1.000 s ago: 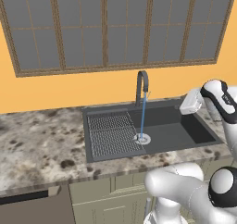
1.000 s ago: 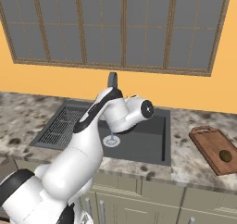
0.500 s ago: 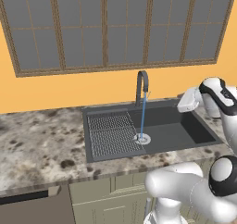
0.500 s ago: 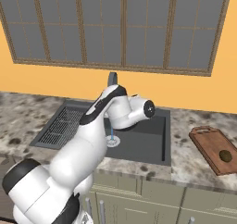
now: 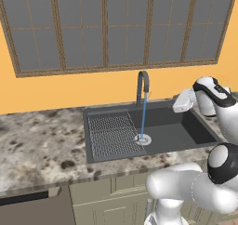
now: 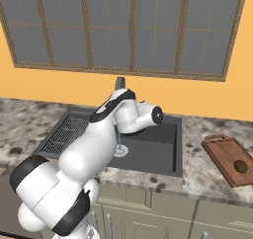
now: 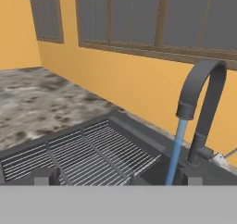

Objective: Pick the kiwi from the sink and place it on the cutting board to airdry. Then turn off the sink faucet.

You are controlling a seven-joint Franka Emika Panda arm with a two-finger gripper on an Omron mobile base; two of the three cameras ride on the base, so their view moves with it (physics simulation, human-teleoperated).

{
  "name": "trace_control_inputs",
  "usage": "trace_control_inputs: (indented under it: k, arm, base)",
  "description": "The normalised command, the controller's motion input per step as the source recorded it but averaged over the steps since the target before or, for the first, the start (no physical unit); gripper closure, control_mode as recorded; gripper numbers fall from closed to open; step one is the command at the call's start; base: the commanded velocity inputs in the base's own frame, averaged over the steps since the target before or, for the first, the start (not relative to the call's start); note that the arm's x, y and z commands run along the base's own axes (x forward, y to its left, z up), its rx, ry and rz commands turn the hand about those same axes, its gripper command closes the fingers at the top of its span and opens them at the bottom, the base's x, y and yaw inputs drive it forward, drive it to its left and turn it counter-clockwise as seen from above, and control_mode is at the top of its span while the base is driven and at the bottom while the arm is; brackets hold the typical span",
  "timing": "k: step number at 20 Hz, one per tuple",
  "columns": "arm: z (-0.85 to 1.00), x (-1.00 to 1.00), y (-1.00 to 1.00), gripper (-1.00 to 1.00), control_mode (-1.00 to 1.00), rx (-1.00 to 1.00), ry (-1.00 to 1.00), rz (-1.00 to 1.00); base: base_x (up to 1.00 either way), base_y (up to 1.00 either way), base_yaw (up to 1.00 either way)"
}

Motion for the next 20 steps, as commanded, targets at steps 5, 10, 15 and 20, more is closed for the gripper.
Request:
trace_control_inputs:
  k: [5,10,15,20]
  arm:
    - [-0.13,0.28,0.0,-1.0,-1.0,0.0,-0.01,0.02]
    - [-0.04,0.28,0.0,-1.0,-1.0,0.0,-0.01,0.03]
    - [-0.05,0.26,0.0,-1.0,-1.0,0.0,-0.01,0.03]
    - [-0.06,0.31,0.0,-1.0,-1.0,0.0,0.0,0.03]
  base:
    - [0.0,0.0,0.0]
    - [0.0,0.0,0.0]
    - [0.0,0.0,0.0]
    - [0.0,0.0,0.0]
